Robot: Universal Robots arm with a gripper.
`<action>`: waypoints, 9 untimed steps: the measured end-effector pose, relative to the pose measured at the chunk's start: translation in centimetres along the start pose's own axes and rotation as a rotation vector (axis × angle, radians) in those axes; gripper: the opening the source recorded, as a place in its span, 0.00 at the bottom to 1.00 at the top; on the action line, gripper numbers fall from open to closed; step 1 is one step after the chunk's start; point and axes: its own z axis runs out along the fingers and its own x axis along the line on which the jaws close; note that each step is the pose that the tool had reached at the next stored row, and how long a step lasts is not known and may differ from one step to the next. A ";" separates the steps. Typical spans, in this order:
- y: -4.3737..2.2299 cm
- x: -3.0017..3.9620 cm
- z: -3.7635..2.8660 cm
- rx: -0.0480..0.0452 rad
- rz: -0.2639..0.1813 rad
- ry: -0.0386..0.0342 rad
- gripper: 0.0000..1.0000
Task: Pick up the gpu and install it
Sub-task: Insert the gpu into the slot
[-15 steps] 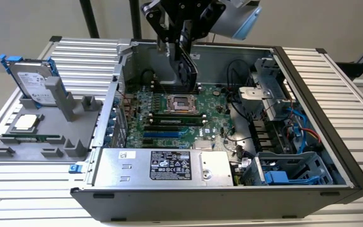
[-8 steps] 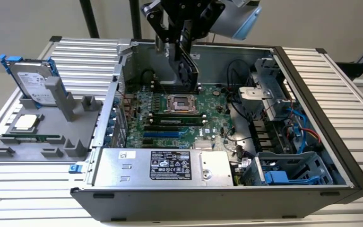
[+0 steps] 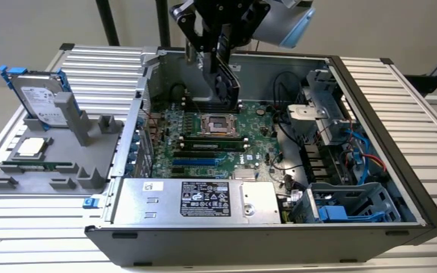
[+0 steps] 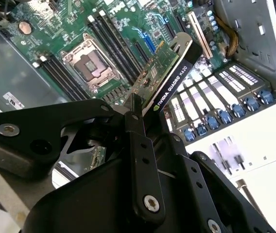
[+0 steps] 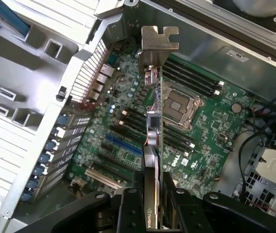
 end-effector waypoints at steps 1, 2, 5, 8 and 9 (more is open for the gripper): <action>0.00 0.00 0.00 0.0000 -0.004 0.0002 0.00; 0.00 0.00 0.00 0.0000 -0.009 0.0004 0.00; 0.00 0.00 0.00 0.0000 -0.022 0.0010 0.00; 0.00 0.00 0.00 -0.0001 -0.035 0.0016 0.00; 0.00 0.00 0.00 -0.0002 -0.040 0.0018 0.00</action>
